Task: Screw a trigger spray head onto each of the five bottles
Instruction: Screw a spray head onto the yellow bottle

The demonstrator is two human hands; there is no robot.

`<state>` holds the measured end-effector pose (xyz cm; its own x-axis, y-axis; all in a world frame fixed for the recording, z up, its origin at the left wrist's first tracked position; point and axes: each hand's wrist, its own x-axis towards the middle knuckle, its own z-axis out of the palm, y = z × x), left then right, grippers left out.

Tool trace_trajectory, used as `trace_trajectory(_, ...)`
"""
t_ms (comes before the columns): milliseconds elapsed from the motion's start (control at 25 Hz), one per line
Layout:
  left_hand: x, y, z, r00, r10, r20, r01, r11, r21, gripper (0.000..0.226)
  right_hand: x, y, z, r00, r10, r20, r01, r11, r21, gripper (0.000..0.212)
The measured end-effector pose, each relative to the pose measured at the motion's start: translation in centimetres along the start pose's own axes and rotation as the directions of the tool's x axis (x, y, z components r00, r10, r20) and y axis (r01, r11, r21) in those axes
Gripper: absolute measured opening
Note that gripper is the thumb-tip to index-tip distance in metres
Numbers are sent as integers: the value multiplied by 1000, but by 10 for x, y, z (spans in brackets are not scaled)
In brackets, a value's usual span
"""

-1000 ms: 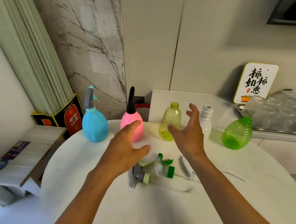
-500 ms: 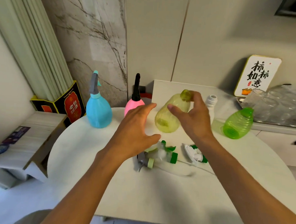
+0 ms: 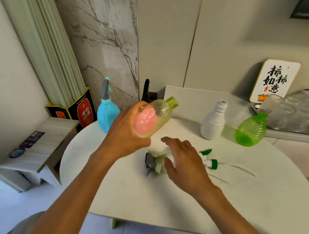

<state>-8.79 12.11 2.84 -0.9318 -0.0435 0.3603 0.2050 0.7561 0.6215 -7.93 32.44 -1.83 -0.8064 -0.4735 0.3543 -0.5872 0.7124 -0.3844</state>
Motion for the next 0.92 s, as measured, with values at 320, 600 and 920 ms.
trace_trajectory(320,3,4,3,998,64,-29,-58,981,183,94,-12,5,34,929,-16,369,190,878,-440,42)
trace_trajectory(600,18,12,16,998,17,-54,-10,990,138,92,-15,15,-26,996,-77,-37,75,996,-42,44)
trace_trajectory(920,12,2,26,997,-4,79,-19,958,286,98,7,99,-113,716,673,-185,39,226,973,41)
